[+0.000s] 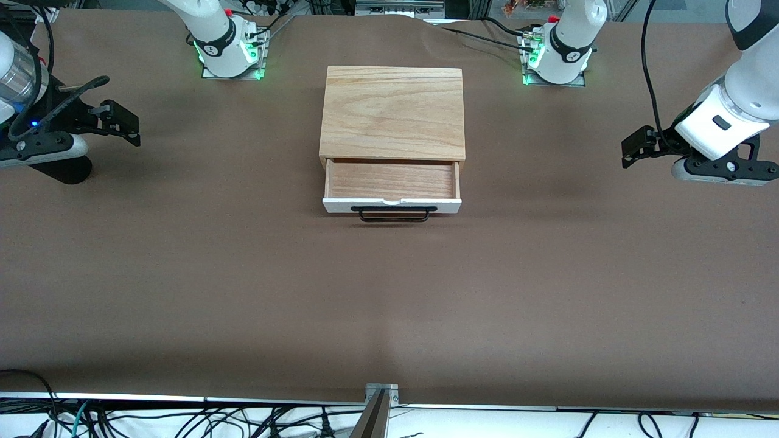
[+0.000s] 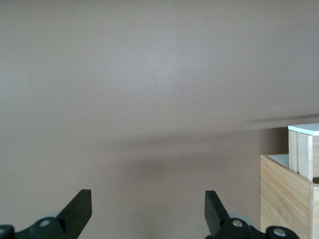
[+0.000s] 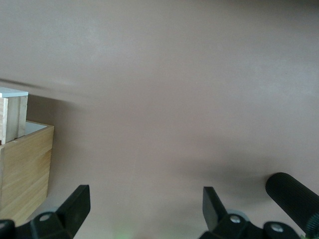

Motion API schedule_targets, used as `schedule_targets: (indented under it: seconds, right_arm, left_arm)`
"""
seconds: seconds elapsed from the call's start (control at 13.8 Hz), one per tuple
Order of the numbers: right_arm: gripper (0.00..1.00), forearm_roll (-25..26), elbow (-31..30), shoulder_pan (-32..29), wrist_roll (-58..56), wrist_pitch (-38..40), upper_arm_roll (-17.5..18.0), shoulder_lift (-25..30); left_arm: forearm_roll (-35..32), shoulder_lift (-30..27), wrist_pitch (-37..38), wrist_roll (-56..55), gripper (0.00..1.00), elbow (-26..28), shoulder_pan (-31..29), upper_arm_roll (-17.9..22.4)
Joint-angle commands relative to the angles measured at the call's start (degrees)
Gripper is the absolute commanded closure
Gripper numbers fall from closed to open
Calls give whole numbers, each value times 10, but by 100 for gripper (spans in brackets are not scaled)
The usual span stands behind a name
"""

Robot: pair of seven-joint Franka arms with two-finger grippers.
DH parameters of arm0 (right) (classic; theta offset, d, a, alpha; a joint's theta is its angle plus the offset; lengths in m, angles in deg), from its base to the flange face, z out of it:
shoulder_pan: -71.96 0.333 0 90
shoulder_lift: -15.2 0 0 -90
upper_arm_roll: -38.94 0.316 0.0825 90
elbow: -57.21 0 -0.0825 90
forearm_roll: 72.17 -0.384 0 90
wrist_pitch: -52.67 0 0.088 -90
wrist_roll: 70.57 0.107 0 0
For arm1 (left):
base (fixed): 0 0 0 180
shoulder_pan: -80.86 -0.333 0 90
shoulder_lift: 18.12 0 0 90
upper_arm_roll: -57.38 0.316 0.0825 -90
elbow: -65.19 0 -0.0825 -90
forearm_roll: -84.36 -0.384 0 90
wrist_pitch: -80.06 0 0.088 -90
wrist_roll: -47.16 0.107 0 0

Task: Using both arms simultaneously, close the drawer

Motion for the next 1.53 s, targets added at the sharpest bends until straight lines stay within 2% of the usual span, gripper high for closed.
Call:
schedule_targets:
  seconds: [0.0,0.87,1.09,1.24,1.45]
  right_arm:
    - [0,9,-4,1,3,6,4,8]
    - [0,9,-6,1,2,9,4,8]
    - [0,15,7,1,-6,8,5,-51]
    - [0,60,8,23,2,9,12,-57]
    - [0,54,8,26,-5,5,13,-66]
  left_arm:
    - [-7,-1,11,2,0,-7,1,0]
    - [-6,12,13,12,0,-7,5,-1]
    - [10,21,13,19,0,-8,21,-5]
    - [17,24,11,19,0,-8,25,-5]
    - [66,49,-5,17,0,-18,31,-6]
